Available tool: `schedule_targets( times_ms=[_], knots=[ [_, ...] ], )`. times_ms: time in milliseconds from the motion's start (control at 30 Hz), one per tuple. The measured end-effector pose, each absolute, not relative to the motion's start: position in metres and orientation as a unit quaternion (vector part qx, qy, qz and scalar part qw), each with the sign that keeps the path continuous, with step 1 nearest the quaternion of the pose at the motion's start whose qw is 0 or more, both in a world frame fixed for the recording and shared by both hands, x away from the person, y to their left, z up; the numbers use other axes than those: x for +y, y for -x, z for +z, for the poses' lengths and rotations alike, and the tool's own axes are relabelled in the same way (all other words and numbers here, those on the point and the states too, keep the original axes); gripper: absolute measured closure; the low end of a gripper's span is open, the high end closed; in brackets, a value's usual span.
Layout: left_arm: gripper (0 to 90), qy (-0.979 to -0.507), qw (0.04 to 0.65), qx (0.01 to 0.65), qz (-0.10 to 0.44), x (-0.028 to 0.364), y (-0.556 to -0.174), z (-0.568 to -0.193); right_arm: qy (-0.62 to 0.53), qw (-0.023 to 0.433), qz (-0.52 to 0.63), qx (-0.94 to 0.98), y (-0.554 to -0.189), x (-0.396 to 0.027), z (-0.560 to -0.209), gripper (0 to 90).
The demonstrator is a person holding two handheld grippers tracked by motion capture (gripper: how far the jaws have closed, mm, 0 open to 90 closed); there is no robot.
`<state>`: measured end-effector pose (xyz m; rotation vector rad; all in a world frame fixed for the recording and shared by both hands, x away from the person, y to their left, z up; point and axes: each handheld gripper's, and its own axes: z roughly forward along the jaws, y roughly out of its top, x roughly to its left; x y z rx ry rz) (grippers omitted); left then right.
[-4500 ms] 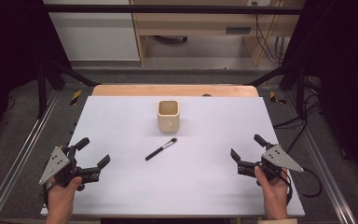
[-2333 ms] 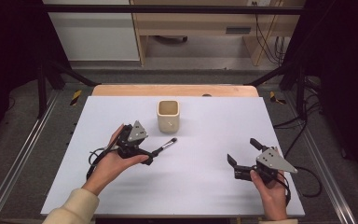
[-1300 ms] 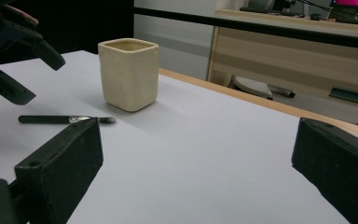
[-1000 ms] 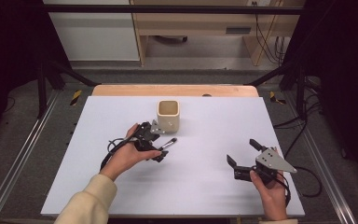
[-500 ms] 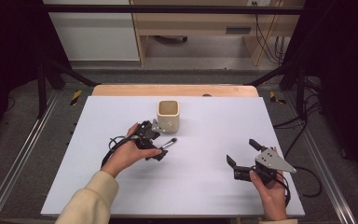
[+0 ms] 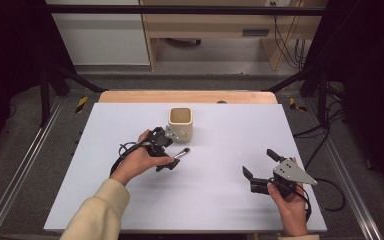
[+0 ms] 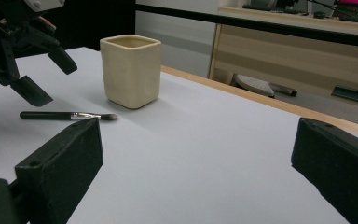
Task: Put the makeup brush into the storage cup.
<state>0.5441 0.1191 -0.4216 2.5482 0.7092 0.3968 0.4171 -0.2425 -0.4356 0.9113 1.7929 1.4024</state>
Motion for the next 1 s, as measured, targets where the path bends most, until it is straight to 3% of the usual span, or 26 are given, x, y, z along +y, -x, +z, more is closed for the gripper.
schedule_targets(
  times_ms=[600, 1000],
  knots=[
    [8.6, -0.945, 0.176, 0.241, 0.132, 0.106, -0.554, -0.423, -0.349, 0.336, 0.538, 0.690, -0.418, -0.243, -0.436, 2.5],
    [19.8, -0.945, 0.175, 0.237, 0.142, 0.108, -0.554, -0.424, -0.349, 0.333, 0.537, 0.692, -0.418, -0.242, -0.436, 2.7]
  ],
)
